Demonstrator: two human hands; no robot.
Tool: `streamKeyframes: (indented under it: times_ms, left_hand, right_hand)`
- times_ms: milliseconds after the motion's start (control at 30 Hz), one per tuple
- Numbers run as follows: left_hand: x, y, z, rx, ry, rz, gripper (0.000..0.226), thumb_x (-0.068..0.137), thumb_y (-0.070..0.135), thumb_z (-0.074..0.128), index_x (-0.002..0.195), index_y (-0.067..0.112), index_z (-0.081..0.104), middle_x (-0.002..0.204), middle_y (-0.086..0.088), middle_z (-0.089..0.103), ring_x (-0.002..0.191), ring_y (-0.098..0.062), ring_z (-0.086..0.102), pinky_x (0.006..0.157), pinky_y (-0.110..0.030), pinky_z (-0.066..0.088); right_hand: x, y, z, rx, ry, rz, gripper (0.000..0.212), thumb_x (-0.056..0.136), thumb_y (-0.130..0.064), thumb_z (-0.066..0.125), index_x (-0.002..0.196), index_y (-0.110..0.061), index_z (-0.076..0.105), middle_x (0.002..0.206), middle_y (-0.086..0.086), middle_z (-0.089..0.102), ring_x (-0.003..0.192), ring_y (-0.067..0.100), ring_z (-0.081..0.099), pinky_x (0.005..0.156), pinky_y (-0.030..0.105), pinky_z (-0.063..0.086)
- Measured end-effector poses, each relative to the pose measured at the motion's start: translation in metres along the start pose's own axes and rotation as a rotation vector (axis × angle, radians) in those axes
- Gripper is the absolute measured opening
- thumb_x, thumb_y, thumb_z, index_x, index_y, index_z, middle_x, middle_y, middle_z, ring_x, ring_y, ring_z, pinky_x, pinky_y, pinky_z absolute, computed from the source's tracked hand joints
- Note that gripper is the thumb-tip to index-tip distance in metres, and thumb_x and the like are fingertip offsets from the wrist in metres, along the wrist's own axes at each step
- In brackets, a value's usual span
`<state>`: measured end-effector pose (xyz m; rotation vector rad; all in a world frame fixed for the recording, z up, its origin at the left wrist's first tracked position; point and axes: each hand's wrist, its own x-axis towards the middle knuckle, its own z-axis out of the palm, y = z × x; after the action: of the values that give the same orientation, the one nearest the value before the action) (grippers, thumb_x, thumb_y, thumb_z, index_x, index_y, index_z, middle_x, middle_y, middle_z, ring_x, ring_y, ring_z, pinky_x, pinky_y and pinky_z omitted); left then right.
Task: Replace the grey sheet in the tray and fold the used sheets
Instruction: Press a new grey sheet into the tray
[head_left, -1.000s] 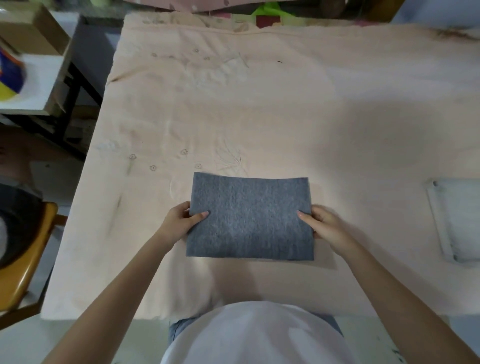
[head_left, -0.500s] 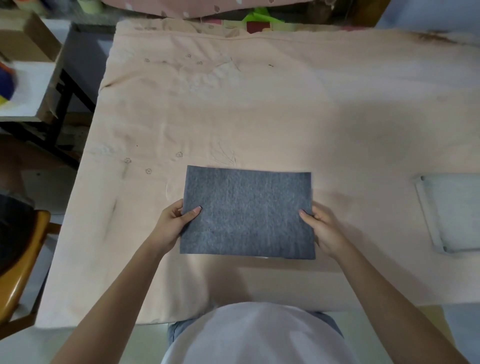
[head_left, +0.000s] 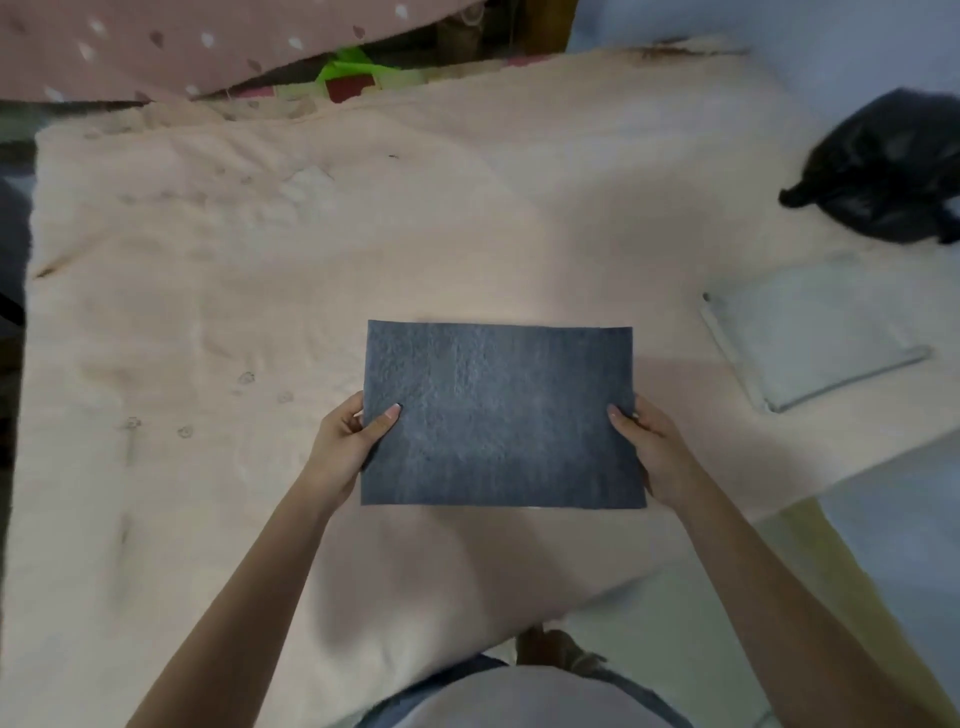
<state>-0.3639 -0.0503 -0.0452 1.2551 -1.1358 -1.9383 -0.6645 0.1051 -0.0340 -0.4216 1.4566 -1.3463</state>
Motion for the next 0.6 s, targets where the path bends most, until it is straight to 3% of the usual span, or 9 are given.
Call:
streamKeyframes:
  times_ms: [333, 500, 600]
  left_hand:
    - [0.014, -0.005, 0.133, 0.124, -0.199, -0.016, 0.021, 0.089, 0.016, 0.063, 0.107, 0.007, 0.064, 0.108, -0.013, 0.07, 0.095, -0.029, 0.068, 0.077, -0.04, 0.057]
    - [0.001, -0.02, 0.216, 0.167, -0.27, -0.016, 0.024, 0.087, 0.016, 0.065, 0.109, 0.005, 0.064, 0.108, -0.012, 0.07, 0.095, -0.029, 0.069, 0.073, -0.038, 0.057]
    - [-0.012, -0.033, 0.265, 0.174, -0.309, -0.027, 0.025, 0.086, 0.016, 0.067, 0.11, 0.008, 0.064, 0.106, -0.009, 0.071, 0.092, -0.026, 0.07, 0.069, -0.034, 0.058]
  right_hand:
    - [-0.073, -0.002, -0.108, 0.119, 0.303, -0.098, 0.02, 0.095, -0.017, 0.052, 0.109, -0.018, 0.067, 0.11, -0.001, 0.071, 0.103, 0.019, 0.066, 0.076, 0.028, 0.056]
    - [-0.117, -0.004, -0.175, 0.155, 0.405, -0.136, 0.022, 0.096, -0.018, 0.052, 0.113, -0.018, 0.066, 0.115, 0.0, 0.069, 0.105, 0.019, 0.066, 0.084, 0.036, 0.054]
    - [-0.144, -0.004, -0.219, 0.149, 0.478, -0.134, 0.019, 0.094, -0.021, 0.054, 0.108, -0.02, 0.067, 0.112, -0.002, 0.07, 0.102, 0.019, 0.067, 0.081, 0.036, 0.053]
